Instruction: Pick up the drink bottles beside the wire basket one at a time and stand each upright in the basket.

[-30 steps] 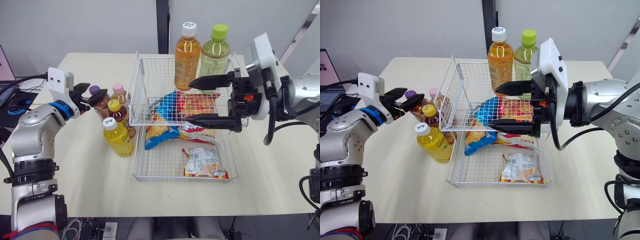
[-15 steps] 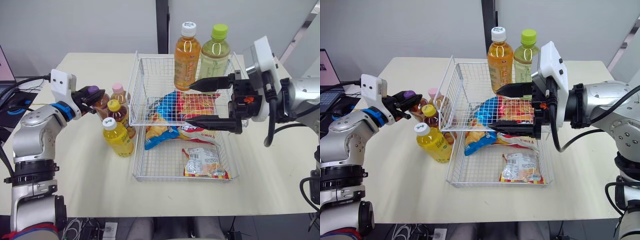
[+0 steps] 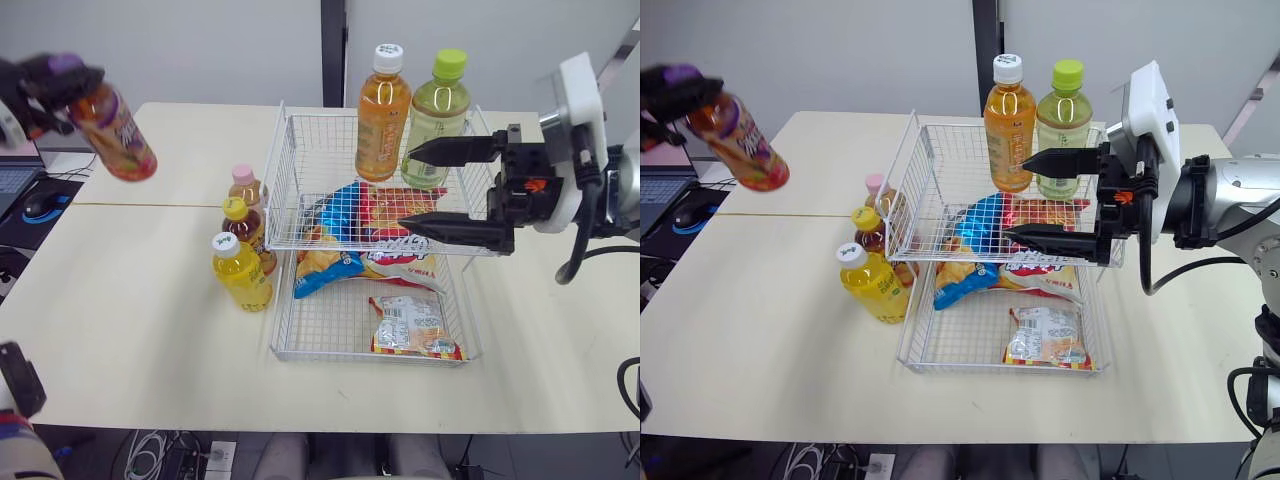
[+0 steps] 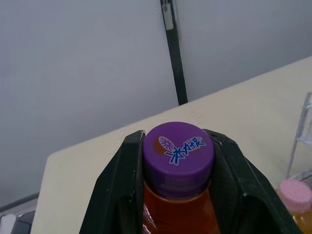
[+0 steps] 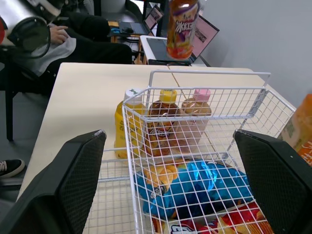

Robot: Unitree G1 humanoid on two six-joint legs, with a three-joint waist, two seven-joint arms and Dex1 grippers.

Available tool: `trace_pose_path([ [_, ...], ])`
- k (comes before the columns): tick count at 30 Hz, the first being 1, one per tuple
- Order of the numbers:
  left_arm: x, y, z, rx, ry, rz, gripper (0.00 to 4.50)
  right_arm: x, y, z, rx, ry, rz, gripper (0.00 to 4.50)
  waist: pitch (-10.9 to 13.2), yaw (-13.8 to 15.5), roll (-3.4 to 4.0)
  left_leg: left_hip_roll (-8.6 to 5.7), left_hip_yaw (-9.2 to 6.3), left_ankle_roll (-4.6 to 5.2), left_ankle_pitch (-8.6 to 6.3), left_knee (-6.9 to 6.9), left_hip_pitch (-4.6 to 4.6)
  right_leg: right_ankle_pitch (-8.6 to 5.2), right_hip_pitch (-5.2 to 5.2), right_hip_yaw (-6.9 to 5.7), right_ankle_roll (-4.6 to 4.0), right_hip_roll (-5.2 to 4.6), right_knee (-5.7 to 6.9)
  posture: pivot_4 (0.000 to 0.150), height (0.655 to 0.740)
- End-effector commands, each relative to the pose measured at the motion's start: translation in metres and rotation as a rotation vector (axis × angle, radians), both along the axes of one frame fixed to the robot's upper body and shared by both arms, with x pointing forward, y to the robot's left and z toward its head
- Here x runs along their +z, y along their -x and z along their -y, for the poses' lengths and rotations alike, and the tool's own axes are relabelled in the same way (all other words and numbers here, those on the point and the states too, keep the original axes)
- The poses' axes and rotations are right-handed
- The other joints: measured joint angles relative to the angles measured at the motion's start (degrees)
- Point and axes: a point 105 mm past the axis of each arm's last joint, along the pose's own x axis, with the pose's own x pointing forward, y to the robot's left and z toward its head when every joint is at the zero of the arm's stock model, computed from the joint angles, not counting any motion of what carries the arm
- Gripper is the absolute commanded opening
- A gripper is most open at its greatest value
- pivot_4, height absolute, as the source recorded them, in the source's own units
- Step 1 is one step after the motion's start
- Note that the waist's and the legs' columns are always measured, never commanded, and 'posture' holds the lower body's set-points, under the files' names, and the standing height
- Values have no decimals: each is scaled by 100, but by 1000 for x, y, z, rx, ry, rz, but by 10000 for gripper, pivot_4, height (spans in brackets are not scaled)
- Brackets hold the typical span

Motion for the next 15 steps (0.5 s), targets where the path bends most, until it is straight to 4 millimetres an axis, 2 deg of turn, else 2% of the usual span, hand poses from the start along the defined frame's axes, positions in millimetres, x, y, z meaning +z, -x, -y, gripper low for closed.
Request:
trace_pose_path([
  [1,52,7,29,-98,-32,107,13450,19,1,14,-56,-23,117,45000,3,4,-6,1,-2,0,0,4,-4,0,-1,-5,0,3,1,1500,7400],
  [3,70,4,46,-153,-18,129,13450,24,-1,20,-88,-28,153,45000,4,-14,-7,2,-1,0,0,7,-9,0,-1,-8,1,7,-2,1500,7400],
  [6,84,-1,75,-248,-26,122,13450,29,1,25,-111,-33,192,45000,4,-56,-6,1,2,0,0,1,-10,0,-5,2,2,6,-3,1500,7400],
  [12,94,-7,129,-439,-55,93,13450,23,8,33,-118,-14,98,45000,6,-148,-3,8,4,0,0,-3,-9,-1,-12,8,1,10,2,1500,7400],
  [15,90,-11,151,-520,-72,67,13450,17,9,34,-128,2,84,45000,7,-178,-3,8,7,0,0,-3,-10,-1,-14,12,1,10,2,1500,7400],
])
